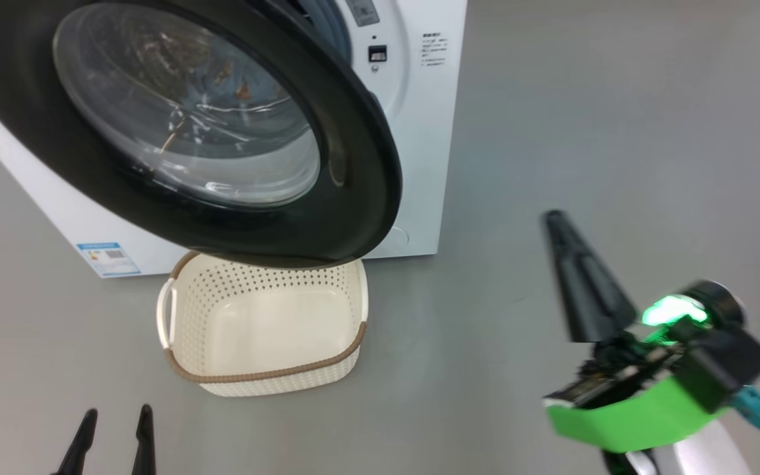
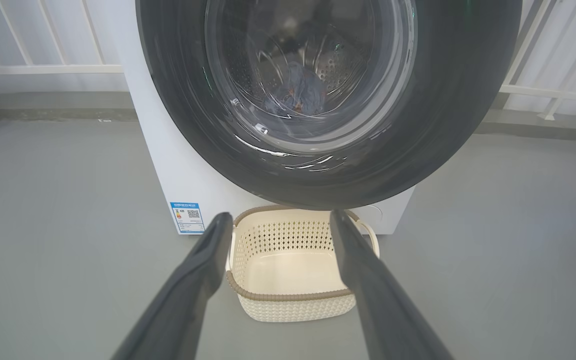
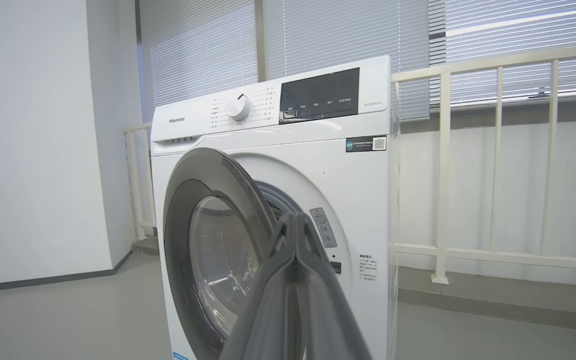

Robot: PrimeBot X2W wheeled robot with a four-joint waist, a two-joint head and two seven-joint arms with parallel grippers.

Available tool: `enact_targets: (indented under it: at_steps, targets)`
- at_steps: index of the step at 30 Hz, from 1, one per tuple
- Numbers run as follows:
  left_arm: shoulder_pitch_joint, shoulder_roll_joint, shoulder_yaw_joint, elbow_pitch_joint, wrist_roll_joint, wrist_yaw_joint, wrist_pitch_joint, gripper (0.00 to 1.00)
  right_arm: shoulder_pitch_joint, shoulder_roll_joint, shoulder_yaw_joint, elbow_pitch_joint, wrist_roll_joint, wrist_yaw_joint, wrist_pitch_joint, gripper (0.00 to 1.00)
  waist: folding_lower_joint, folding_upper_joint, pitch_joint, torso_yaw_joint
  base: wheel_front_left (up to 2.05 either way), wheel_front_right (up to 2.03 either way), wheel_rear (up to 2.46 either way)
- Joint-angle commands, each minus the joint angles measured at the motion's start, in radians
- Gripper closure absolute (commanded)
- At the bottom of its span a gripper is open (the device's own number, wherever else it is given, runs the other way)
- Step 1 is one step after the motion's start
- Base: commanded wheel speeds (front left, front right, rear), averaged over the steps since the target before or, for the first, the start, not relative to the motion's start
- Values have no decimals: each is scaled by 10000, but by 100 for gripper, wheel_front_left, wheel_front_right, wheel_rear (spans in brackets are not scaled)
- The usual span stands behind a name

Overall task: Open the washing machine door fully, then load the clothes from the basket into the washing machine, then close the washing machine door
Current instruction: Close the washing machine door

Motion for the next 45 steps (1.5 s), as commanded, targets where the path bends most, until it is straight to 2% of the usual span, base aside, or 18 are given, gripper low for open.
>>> enact_targets:
  at_steps: [1, 8, 13, 18, 23, 27, 33, 40, 45]
  targets:
    - [-496, 135, 280, -185, -72, -15, -63, 0, -453, -86, 519, -316, -81, 16, -46, 100, 0, 0, 68, 111, 0, 0, 0]
    - [-765, 73, -21, -126, -171, -15, -63, 0, -1553, -1008, 3245, 254, 313, 16, -46, 100, 0, 0, 316, 619, 0, 0, 0]
    - [-990, 9, -186, -105, -264, -15, -63, 0, -2167, -1457, 4759, 1347, 847, 16, 9, 100, 0, 0, 600, 1164, 0, 0, 0]
    - [-1445, -56, -562, -123, -420, -15, -63, 0, -2540, -1687, 5747, 2521, 1470, 16, 328, 100, 0, 0, 1038, 1801, 0, 0, 0]
    - [-1835, -90, -814, -149, -565, -15, -63, 0, -2875, -1780, 6209, 3231, 1639, 16, 408, 100, 0, 0, 1563, 2230, 0, 0, 0]
    - [-2163, -108, -1073, -90, -681, -15, -63, 0, -3265, -1809, 6184, 3824, 1663, 16, 364, 100, 0, 0, 2127, 2548, 0, 0, 0]
    - [-2853, -120, -1275, -53, -817, -15, -63, 0, -3819, -1831, 5323, 4518, 1428, 16, 254, 100, 0, 0, 2868, 2842, 0, 0, 0]
    - [-3402, -125, -1491, -19, -1088, -15, -63, 0, -4536, -1659, 4133, 5029, 867, 16, 144, 100, 0, 0, 3632, 2754, 0, 0, 0]
    - [-3655, -126, -1532, -52, -1078, -15, -63, 0, -5168, -1152, 2939, 5235, 197, 16, 46, 100, 0, 0, 4132, 2549, 0, 0, 0]
